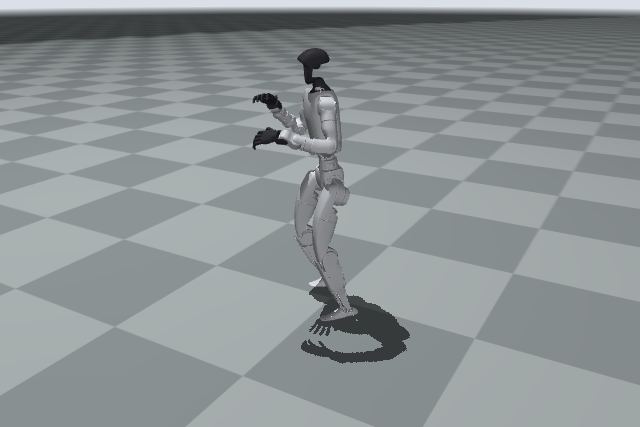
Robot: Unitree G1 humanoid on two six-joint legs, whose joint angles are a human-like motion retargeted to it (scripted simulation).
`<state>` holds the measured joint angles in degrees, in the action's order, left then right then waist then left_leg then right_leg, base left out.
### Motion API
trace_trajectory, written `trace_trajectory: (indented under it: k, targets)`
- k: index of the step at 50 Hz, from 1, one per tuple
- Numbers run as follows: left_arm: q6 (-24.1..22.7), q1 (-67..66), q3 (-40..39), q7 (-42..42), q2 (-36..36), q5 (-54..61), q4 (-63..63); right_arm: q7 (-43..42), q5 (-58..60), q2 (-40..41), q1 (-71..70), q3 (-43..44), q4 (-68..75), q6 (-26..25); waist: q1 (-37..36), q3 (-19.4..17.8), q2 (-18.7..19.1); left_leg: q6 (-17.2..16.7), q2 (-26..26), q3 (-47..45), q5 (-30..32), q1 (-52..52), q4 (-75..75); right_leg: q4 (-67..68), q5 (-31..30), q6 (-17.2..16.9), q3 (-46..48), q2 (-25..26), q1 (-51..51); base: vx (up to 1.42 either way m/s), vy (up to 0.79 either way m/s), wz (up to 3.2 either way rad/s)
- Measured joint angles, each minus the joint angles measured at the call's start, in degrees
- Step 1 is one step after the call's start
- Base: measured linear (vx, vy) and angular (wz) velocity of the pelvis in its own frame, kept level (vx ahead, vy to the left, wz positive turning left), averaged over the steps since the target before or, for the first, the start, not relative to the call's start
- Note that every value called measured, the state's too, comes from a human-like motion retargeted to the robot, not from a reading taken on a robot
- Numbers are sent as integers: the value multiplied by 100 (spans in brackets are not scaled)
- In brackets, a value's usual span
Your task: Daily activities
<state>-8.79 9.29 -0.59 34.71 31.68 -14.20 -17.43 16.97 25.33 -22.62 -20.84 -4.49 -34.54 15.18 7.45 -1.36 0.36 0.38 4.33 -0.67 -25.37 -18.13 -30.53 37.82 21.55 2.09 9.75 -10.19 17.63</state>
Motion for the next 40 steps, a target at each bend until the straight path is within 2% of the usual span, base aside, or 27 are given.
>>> trace_trajectory:
  k: [5,13,18,27,34,40]
  targets:
    - [-15,608,183,-165,79,110,-101,-109,-501,161,122,-433,608,-131,-270,-29,140,-24,-72,282,-24,-136,-241,66,84,63,201,-44,-99,-1,-3,43]
    - [-14,568,264,-32,311,268,-445,-453,-430,215,-1584,-745,688,-229,-1164,-153,86,-175,-219,703,37,-173,-535,-26,154,134,576,-96,-532,-1,-3,52]
    - [33,361,30,-42,396,318,-581,-491,-228,-50,-2180,-860,939,-239,-1418,-297,86,-256,-252,841,90,-245,-583,-191,118,146,756,-73,-686,-1,-1,40]
    - [66,609,-134,-525,94,233,-533,-707,-430,-138,-1179,-385,1250,-364,-1350,-596,251,-273,-259,1043,85,-594,-739,-332,53,120,1059,-23,-642,-1,1,27]
    - [36,847,281,-746,10,245,-537,-672,-704,-251,-1054,-427,1313,-547,-1568,-670,278,-309,-293,1107,99,-828,-801,-331,23,143,1199,-42,-529,-1,1,15]
    - [-85,1056,630,-1066,155,366,-623,-819,-1031,-556,-945,-554,1418,-449,-1540,-731,301,-375,-302,1139,204,-931,-627,-452,-97,173,1306,-30,-472,-1,1,21]
